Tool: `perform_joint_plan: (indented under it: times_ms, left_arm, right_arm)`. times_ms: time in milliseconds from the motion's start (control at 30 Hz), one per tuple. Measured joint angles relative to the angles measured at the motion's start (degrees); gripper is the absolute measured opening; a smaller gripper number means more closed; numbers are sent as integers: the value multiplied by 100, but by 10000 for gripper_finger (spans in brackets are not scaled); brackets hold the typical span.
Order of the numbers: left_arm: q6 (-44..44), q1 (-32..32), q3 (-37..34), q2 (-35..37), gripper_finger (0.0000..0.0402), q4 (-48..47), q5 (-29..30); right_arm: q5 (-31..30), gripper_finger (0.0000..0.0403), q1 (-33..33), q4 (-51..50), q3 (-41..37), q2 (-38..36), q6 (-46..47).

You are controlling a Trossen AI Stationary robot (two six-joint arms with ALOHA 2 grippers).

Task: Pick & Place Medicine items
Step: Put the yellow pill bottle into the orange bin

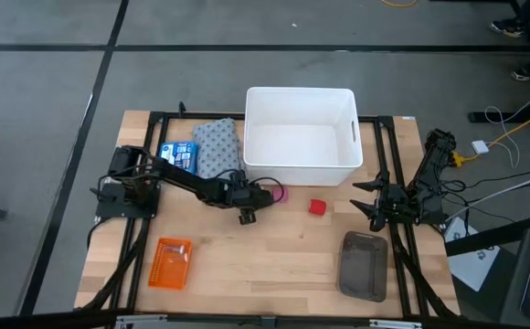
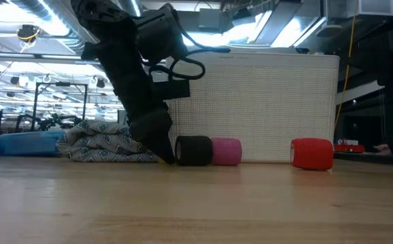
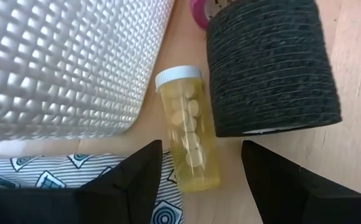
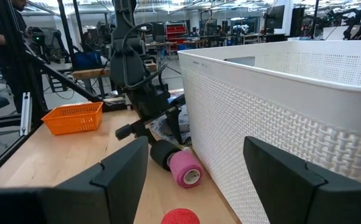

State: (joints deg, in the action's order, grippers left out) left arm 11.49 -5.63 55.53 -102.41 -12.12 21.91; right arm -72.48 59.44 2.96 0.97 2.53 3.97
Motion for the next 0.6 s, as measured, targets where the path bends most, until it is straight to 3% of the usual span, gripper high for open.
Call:
perform_joint_plan:
  times_ms: [267,600]
  left_arm:
    - [293,51,9,9,211,-261,-246]
    - [473,55,9,9,154,-284,-748]
  right_arm:
    - [1,265,0,0,0,0,0]
    - [1,265,2,0,0,0,-2]
